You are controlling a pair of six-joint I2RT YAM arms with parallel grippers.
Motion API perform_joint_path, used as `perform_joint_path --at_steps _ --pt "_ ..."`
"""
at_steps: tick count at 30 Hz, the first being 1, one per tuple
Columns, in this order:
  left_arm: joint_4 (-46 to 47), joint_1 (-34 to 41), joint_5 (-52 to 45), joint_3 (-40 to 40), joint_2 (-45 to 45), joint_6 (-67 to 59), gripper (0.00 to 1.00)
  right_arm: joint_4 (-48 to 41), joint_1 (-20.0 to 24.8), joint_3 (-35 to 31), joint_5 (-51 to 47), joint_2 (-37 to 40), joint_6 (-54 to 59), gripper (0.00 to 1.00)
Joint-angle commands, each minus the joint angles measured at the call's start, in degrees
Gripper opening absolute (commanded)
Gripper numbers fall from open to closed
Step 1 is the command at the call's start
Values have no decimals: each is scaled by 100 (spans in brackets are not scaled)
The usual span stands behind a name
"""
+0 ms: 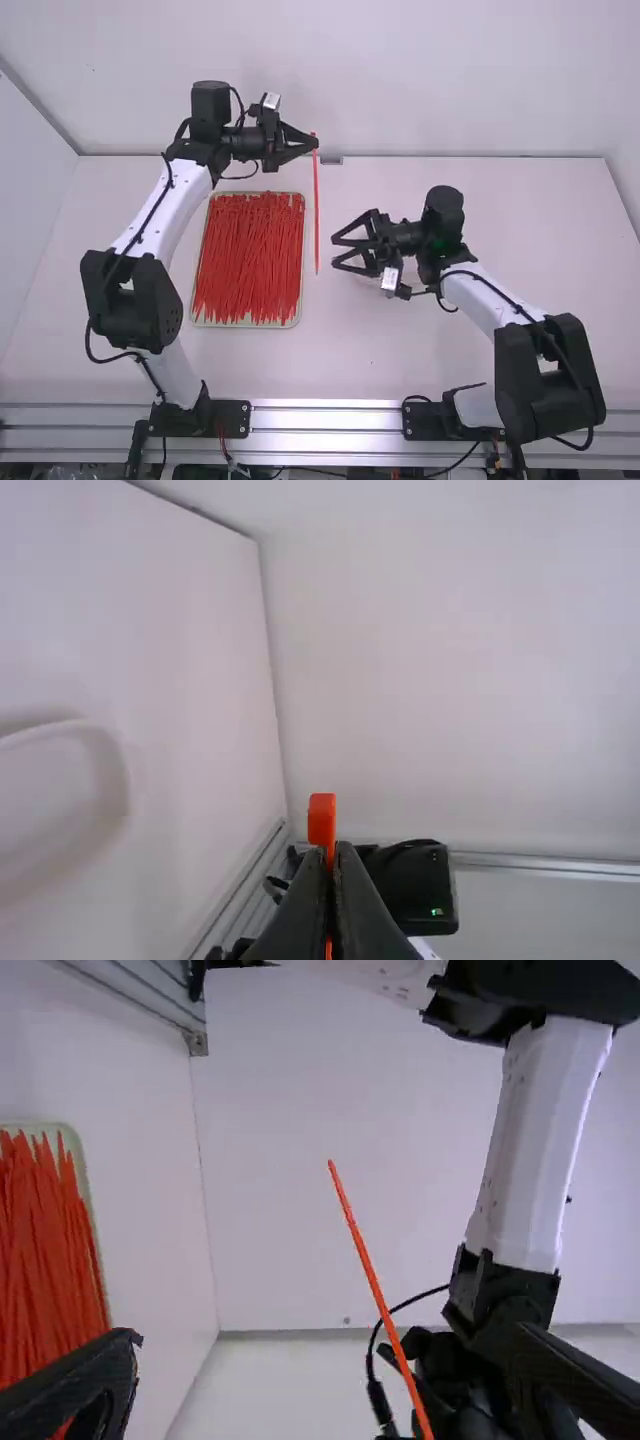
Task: Fasten the cable tie
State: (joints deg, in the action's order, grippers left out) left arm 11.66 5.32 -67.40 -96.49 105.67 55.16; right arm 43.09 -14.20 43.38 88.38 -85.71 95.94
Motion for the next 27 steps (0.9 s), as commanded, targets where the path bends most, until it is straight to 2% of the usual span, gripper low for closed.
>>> perform_joint_path --at_steps 1,7,13,19,23,27 --pt "-98 79 -44 -52 44 227 2 256 33 -28 98 -11 -387 96" --pt "-922 177 -92 317 42 662 2 758 -103 -28 9 -11 -616 95" --pt "-1679 203 -90 673 42 1075 2 850 -118 -28 33 -11 -612 91" --pt "-1998 254 -85 907 42 1255 2 881 -118 -28 31 -11 -614 75" --pt "-2013 304 -46 977 42 1255 2 883 -122 -28 11 -11 -612 69" --pt "-2166 328 -61 1093 42 1283 2 885 -107 -28 11 -11 -612 66"
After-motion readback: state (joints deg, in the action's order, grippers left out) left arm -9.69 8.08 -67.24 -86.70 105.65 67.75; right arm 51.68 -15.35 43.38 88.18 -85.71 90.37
